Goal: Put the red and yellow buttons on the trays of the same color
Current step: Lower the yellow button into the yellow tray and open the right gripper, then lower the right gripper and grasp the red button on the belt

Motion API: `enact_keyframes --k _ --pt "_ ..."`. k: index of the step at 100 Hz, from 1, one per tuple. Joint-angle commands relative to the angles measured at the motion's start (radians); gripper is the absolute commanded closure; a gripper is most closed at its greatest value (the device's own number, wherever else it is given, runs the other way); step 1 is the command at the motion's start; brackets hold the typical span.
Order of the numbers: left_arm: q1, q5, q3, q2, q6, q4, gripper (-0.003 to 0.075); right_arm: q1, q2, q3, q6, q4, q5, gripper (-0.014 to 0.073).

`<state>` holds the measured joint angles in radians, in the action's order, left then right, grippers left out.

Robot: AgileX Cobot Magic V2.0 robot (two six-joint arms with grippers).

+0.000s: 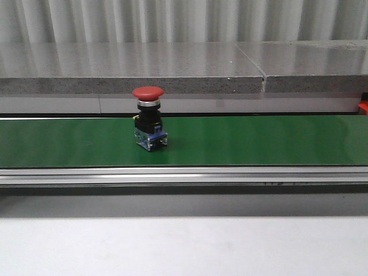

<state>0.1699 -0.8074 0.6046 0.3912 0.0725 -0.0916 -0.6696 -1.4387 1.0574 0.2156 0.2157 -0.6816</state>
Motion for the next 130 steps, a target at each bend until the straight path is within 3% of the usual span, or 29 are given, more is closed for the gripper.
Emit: enact_keyframes --k 1,68,77,97,130 --pt "0.007 0.066 0.024 0.011 -0.002 -0.014 0.0741 -0.031 0.043 -0.009 0.012 0.013 0.112 0.0423" --pt "0.007 0.066 0.024 0.011 -0.002 -0.014 0.0741 -0.055 -0.125 -0.088 0.03 0.027 0.288 0.0418" --pt "0.007 0.066 0.024 0.011 -0.002 -0.014 0.0741 -0.055 -0.144 -0.088 0.03 0.032 0.298 0.0365" --pt "0.007 0.066 0.024 0.011 -0.002 -0.014 0.0741 -0.055 -0.148 -0.088 0.03 0.035 0.31 0.0113" --pt "0.007 0.066 0.024 0.011 -0.002 -0.014 0.0741 -0.055 -0.077 -0.088 0.029 -0.017 0.301 0.0107"
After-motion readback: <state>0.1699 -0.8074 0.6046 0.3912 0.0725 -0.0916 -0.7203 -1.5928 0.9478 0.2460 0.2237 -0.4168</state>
